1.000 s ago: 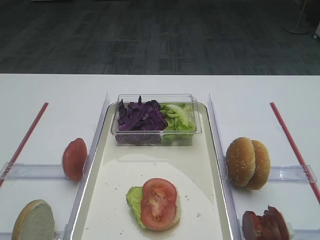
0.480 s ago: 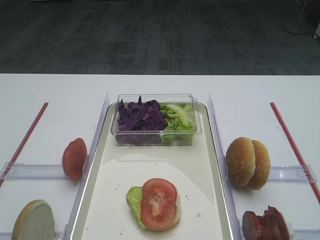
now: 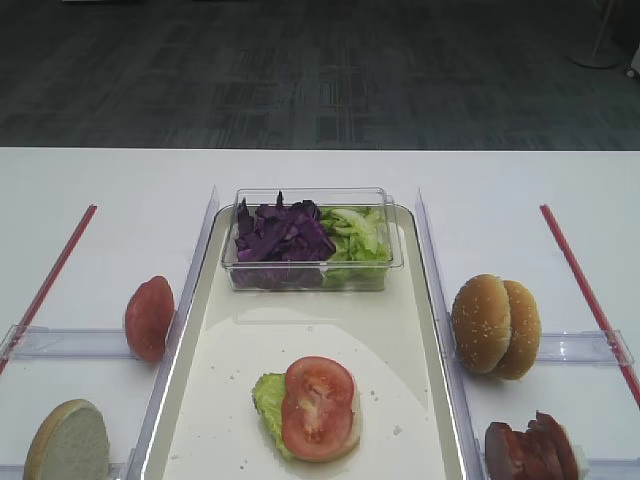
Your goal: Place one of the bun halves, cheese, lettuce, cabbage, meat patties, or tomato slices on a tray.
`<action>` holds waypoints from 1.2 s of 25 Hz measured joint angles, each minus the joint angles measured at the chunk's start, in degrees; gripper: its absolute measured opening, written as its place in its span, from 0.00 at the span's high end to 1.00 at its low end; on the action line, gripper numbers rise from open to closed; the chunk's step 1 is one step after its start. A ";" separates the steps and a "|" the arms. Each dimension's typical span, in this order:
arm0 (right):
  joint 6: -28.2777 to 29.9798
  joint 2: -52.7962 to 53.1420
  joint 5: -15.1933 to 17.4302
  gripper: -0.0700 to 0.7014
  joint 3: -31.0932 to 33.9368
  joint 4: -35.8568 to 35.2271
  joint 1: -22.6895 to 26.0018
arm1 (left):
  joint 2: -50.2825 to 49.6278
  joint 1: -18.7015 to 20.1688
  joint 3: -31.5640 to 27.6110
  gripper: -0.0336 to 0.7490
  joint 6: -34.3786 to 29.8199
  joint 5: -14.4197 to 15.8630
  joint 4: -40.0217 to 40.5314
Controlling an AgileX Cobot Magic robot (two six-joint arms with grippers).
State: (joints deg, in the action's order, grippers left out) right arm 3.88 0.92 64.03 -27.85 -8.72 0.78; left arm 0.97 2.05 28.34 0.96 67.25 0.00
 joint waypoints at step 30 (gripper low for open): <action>0.00 0.00 -0.19 0.28 0.00 0.00 0.00 | 0.00 0.00 0.00 0.35 0.00 0.00 0.00</action>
State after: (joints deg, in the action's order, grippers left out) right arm 3.88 0.92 63.84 -27.85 -8.72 0.78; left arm 0.97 2.05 28.34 0.96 67.25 0.00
